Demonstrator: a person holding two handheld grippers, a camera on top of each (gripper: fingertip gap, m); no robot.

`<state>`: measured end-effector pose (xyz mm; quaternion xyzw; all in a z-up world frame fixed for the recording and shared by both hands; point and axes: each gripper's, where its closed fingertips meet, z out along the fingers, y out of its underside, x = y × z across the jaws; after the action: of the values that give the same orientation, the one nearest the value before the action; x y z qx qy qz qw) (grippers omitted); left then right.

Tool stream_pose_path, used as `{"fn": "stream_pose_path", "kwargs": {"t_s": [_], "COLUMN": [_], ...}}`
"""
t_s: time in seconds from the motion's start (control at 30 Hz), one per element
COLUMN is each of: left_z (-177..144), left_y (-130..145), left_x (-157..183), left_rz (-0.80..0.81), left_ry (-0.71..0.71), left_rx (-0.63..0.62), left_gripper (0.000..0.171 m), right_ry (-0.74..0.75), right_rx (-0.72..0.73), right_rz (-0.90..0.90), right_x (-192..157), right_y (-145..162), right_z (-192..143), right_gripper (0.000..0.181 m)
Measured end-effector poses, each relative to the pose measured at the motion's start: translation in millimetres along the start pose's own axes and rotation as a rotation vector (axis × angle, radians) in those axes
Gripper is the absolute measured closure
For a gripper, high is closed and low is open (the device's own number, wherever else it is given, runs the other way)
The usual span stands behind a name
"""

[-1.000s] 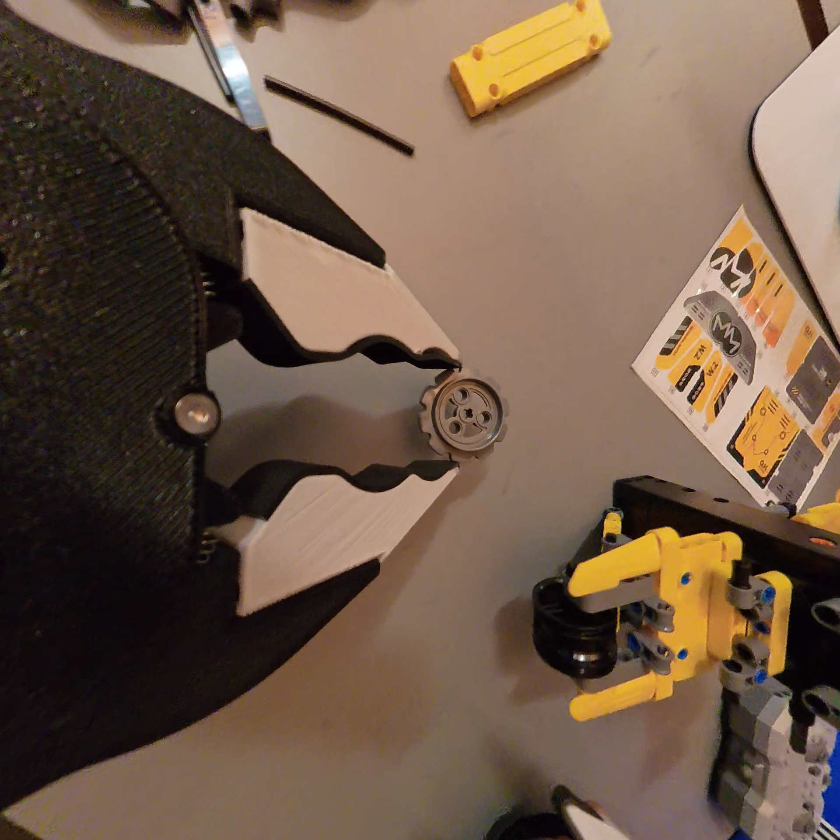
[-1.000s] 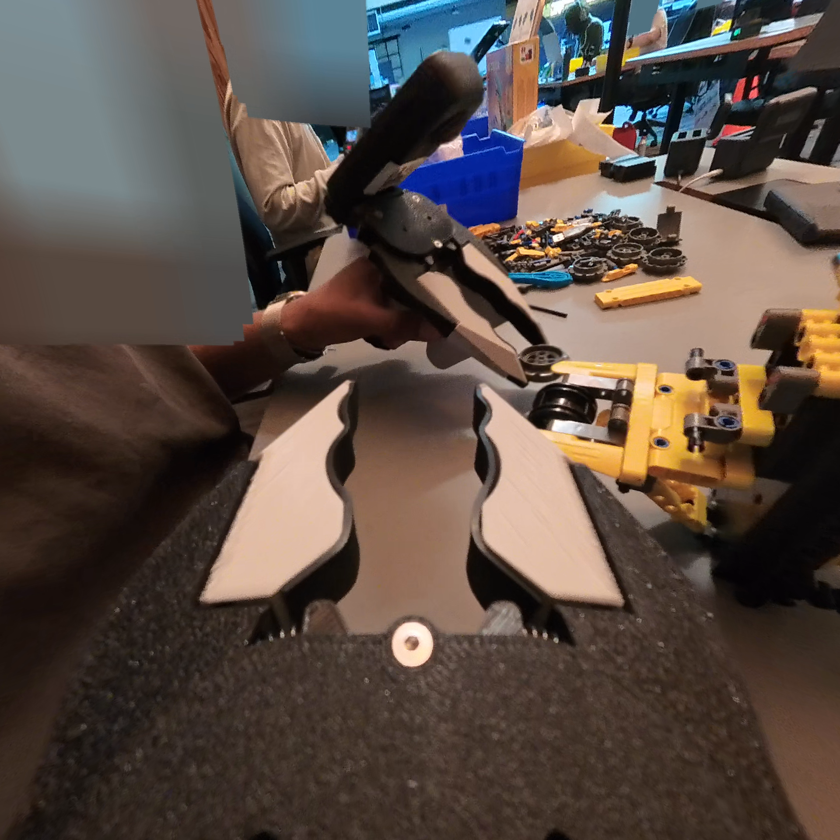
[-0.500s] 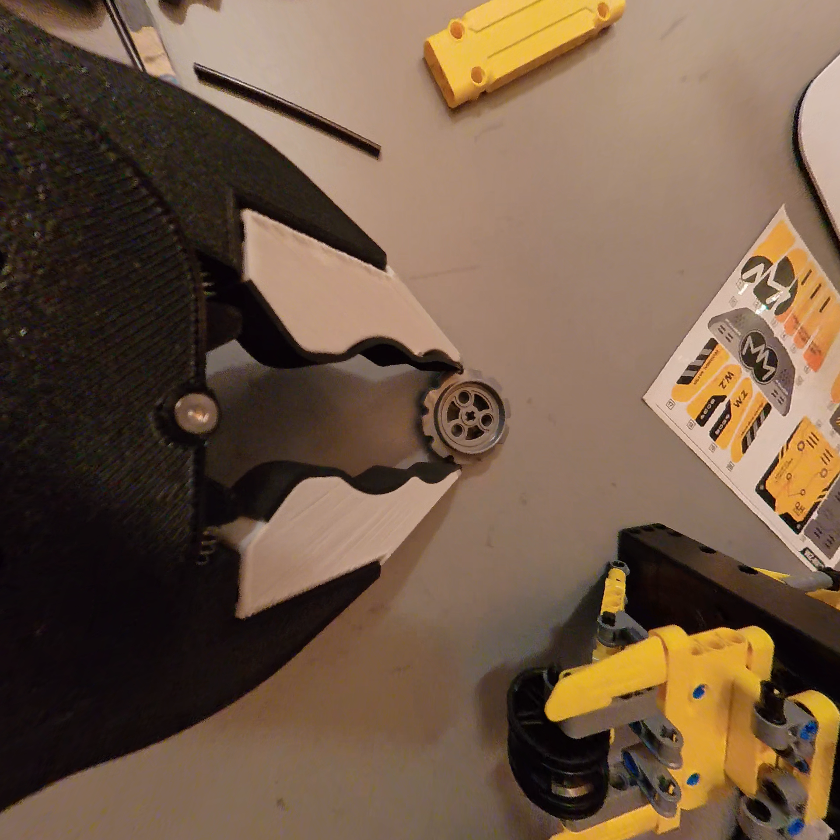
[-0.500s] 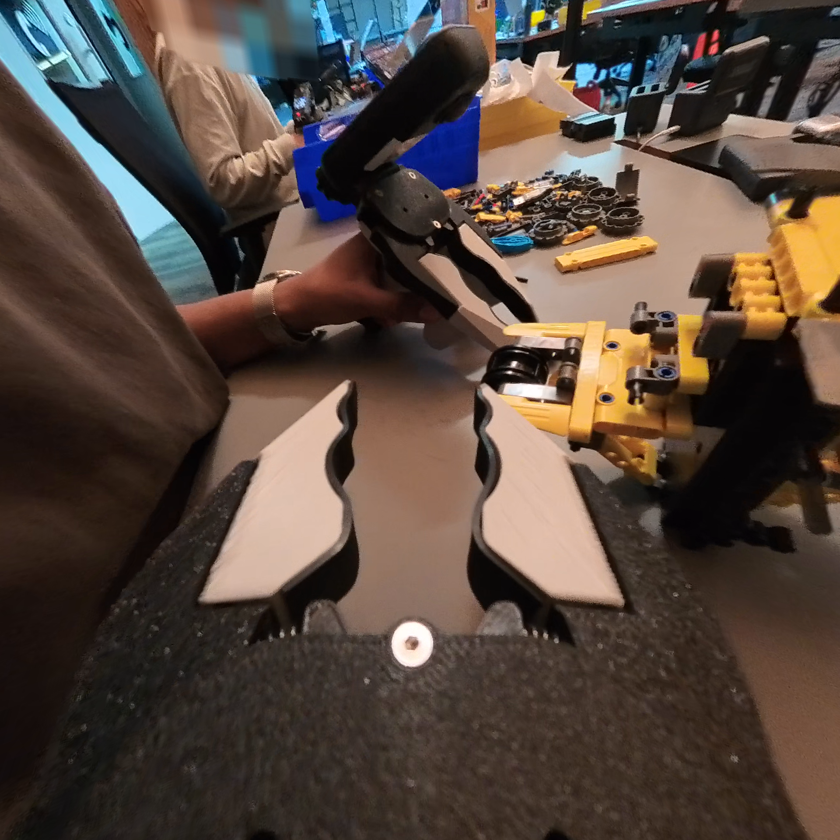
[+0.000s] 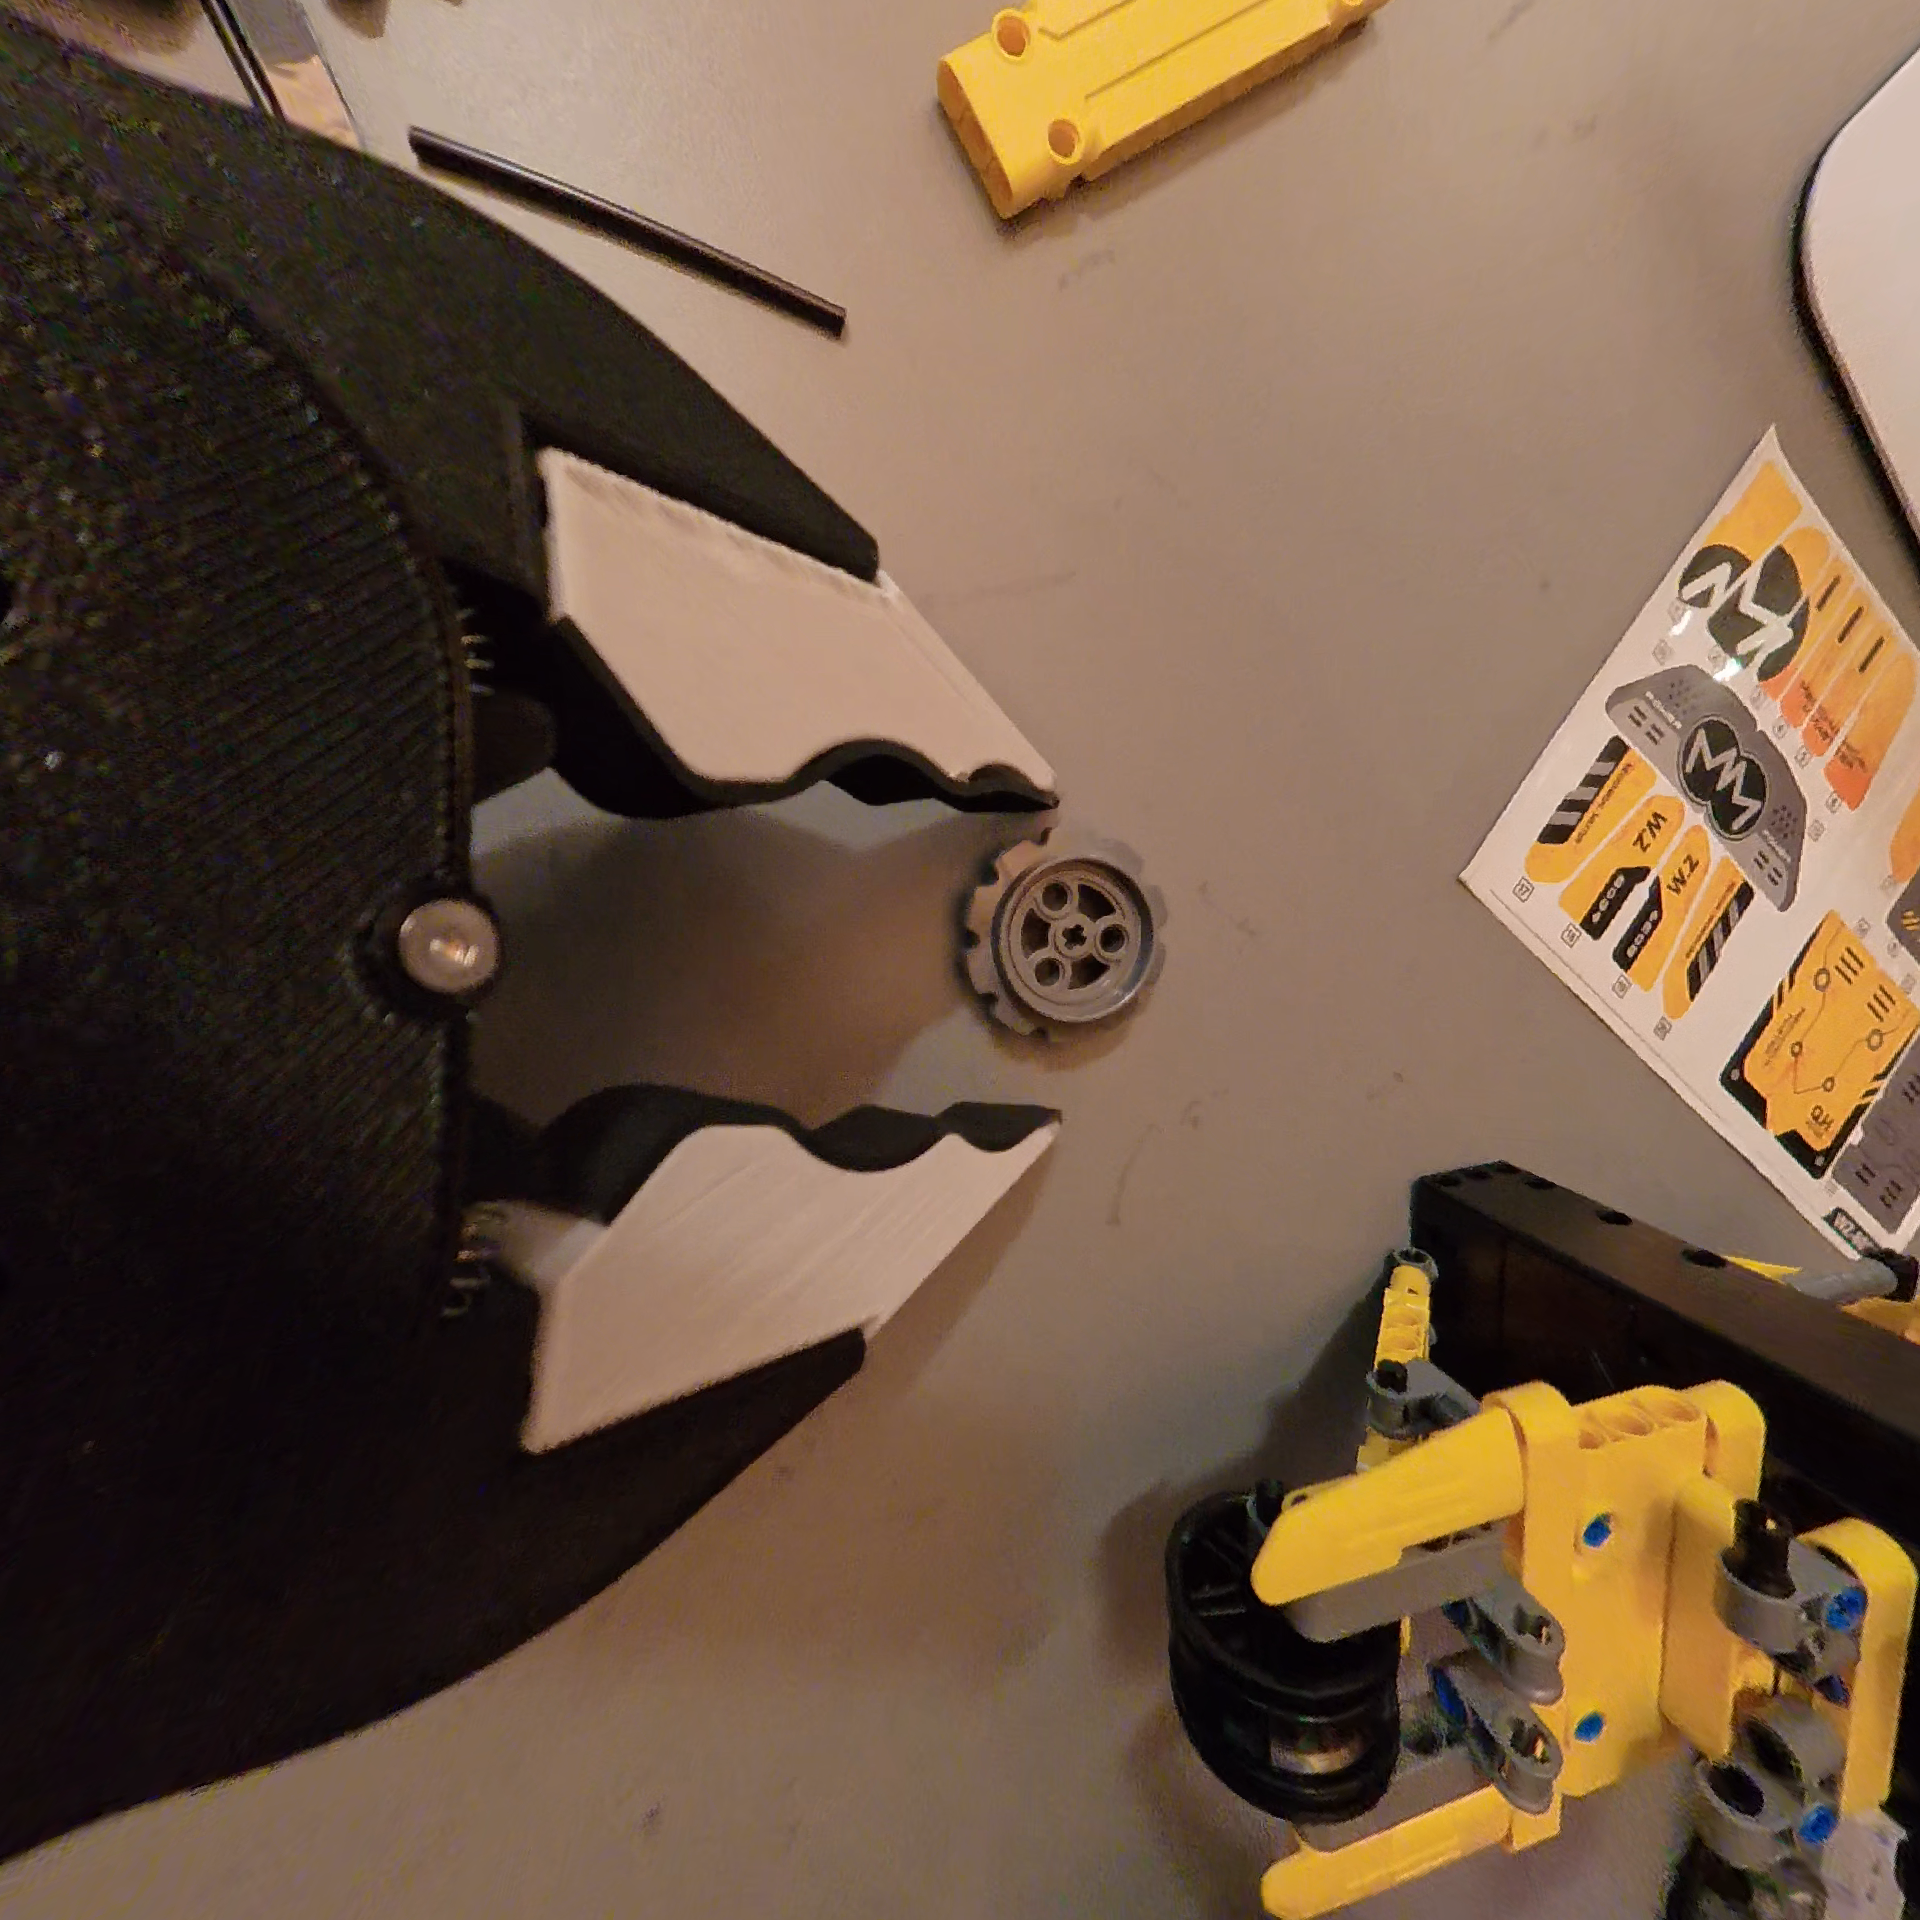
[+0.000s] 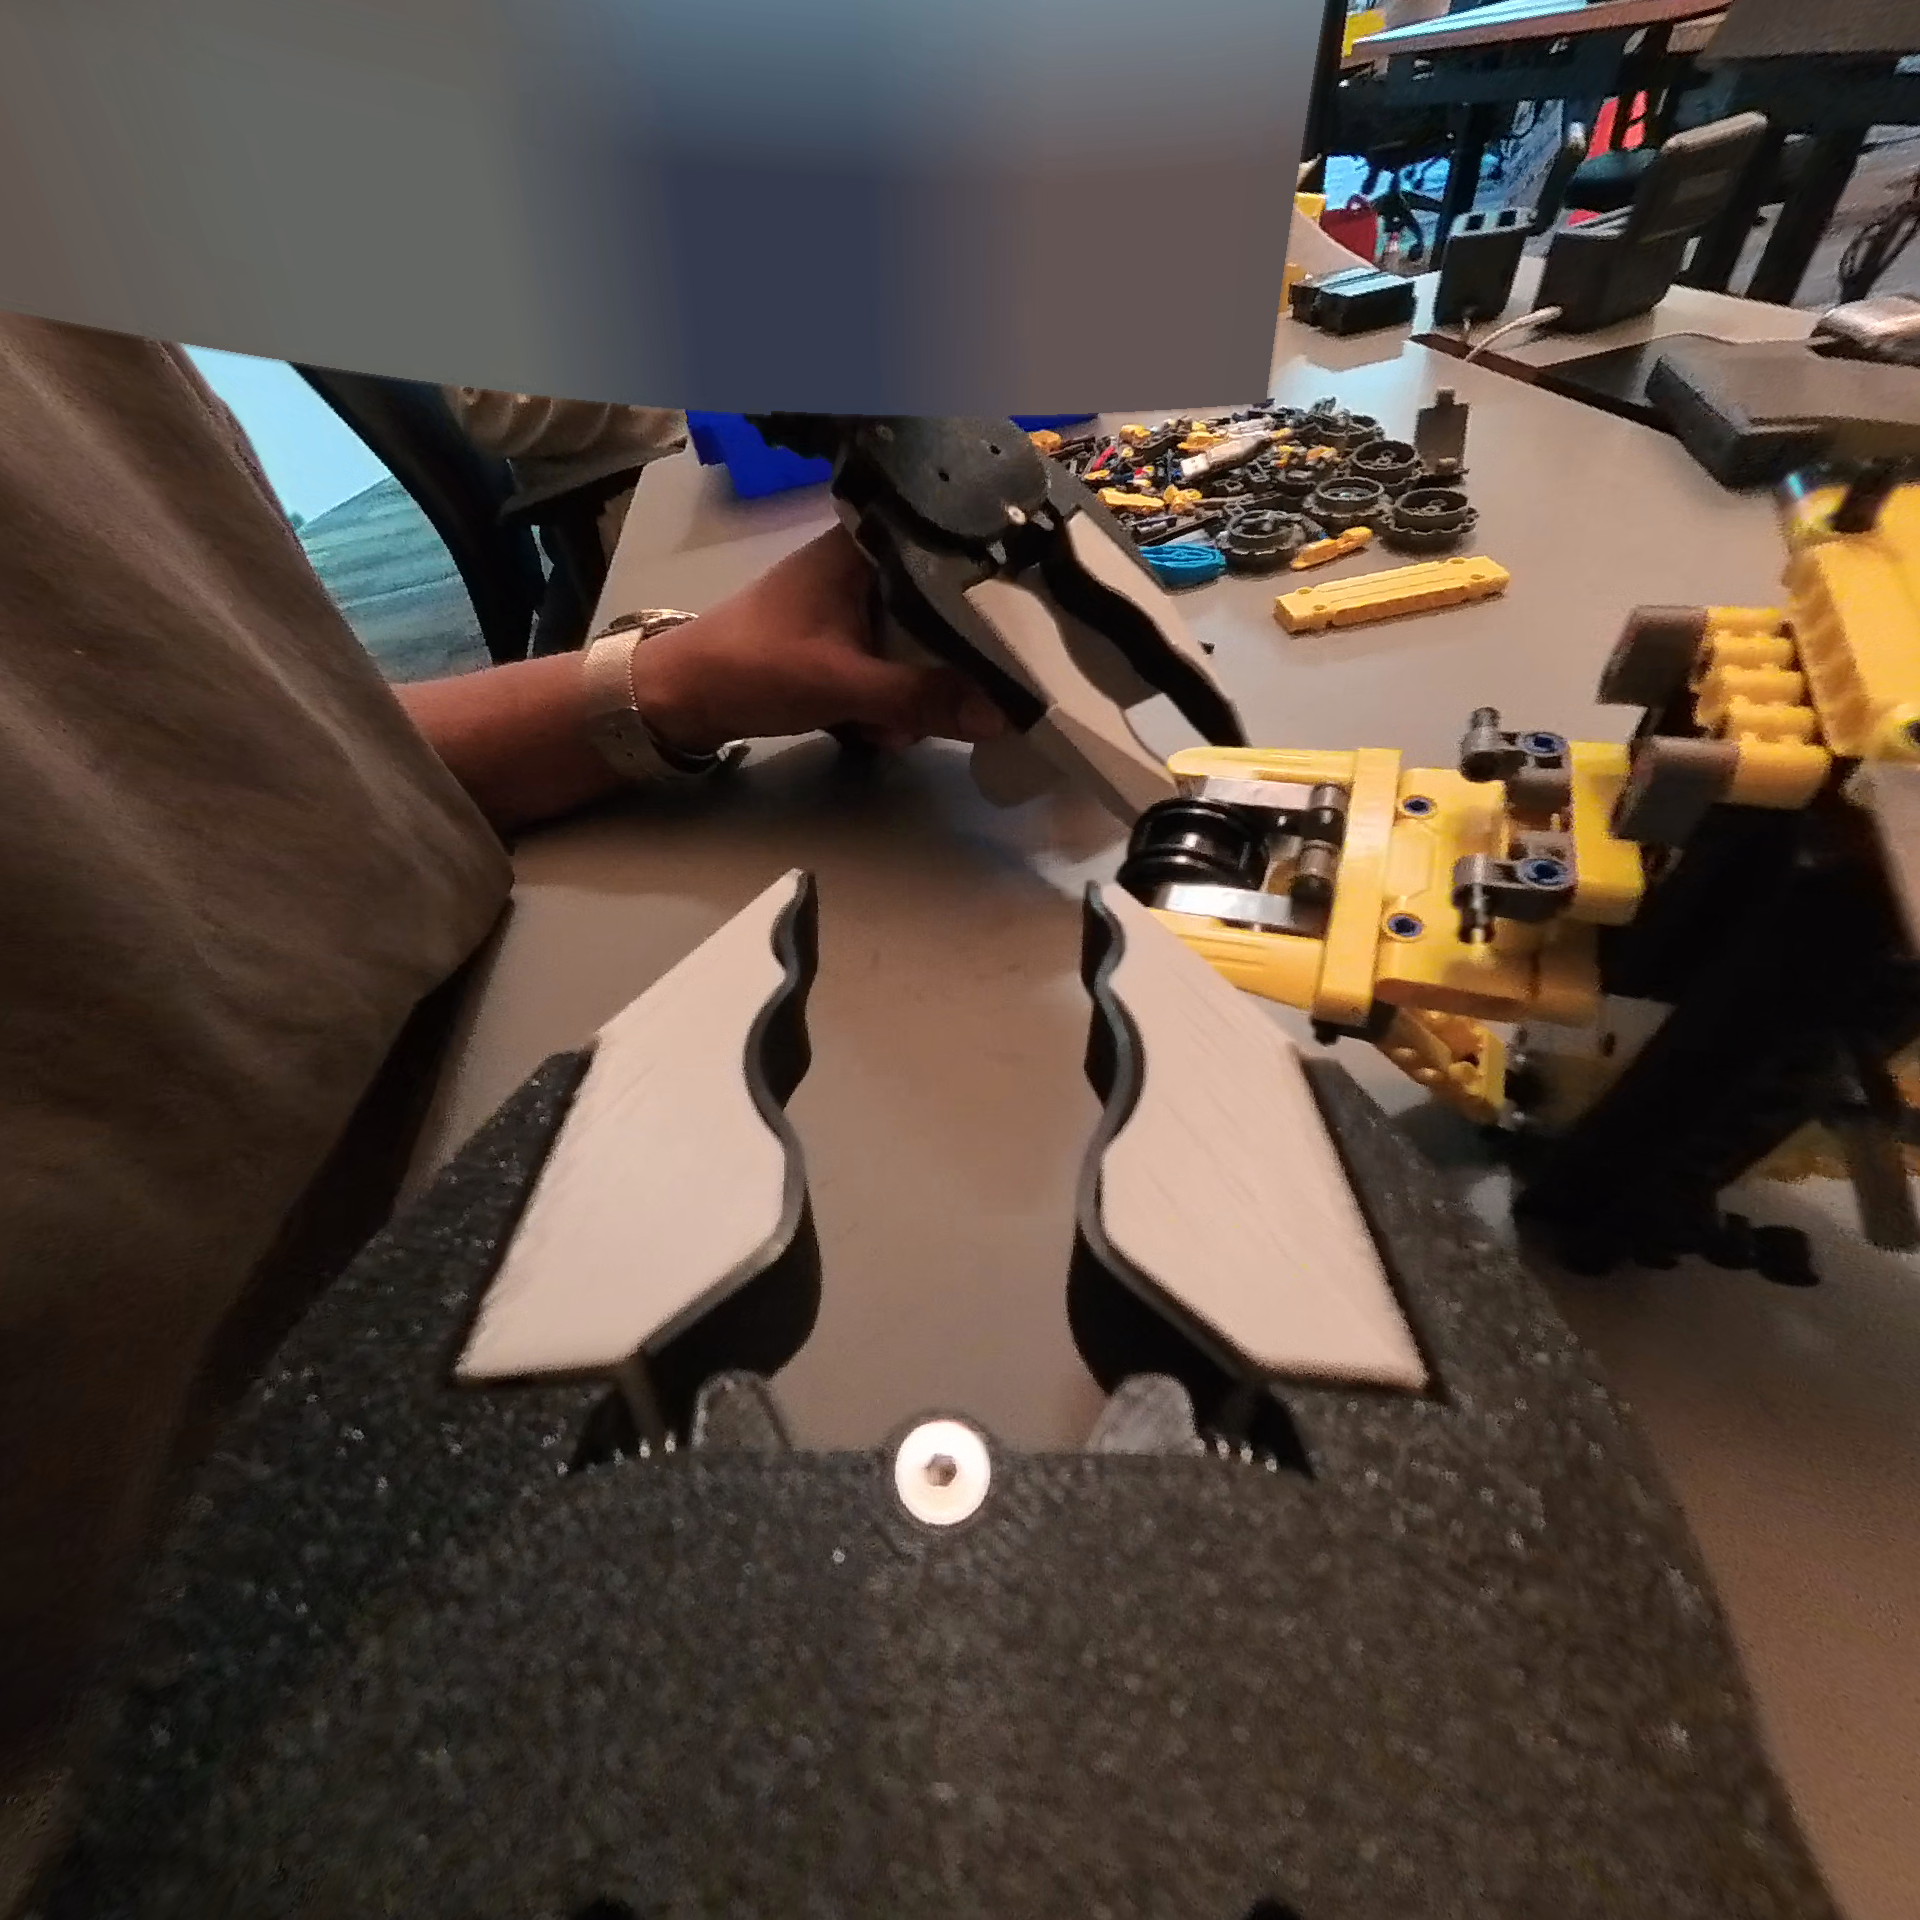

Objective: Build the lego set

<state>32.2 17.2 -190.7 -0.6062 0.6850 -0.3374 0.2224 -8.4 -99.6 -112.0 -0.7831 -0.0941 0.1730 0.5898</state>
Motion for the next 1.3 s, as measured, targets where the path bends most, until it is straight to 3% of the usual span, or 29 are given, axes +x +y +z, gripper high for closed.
{"fn": "stream_pose_path", "kwargs": {"t_s": [0.17,0.33,0.4,0.57,0.67,0.73,0.97,1.3], "left_z": [-24.4,-91.9,-119.2,-164.3,-168.2,-160.7,-164.5,-181.2], "left_y": [-11.3,-31.5,-24.8,21.9,46.1,56.9,58.6,49.3], "left_x": [-9.3,-57.7,-86.6,-161.4,-185.4,-188.2,-193.8,-199.8], "left_rz": [0.061,-0.040,-0.067,-0.099,-0.160,-0.240,-0.334,-0.246], "left_ry": [-0.067,-0.184,-0.267,-0.509,-0.525,-0.446,-0.390,-0.554], "left_rx": [0.119,0.338,0.364,0.284,0.300,0.289,0.361,0.395], "left_gripper": [0.119,0.127,0.137,0.158,0.171,0.171,0.171,0.171], "right_ry": [-0.051,-0.016,-0.012,-0.033,-0.056,-0.075,-0.066,-0.096], "right_rx": [0.019,0.044,0.033,0.016,0.004,-0.053,-0.121,-0.057], "right_rz": [-0.048,-0.166,-0.165,-0.129,-0.107,-0.089,-0.100,-0.016], "right_x": [-16.9,-23.7,-23.6,-30.0,-34.9,-37.0,-35.2,-30.2], "right_y": [-3.5,-10.7,-10.4,-8.2,-9.7,-3.3,1.5,-7.7], "right_z": [3.7,9.6,16.2,39.5,56.0,68.1,92.9,85.9], "right_gripper": [0.131,0.138,0.138,0.139,0.146,0.152,0.151,0.147]}}
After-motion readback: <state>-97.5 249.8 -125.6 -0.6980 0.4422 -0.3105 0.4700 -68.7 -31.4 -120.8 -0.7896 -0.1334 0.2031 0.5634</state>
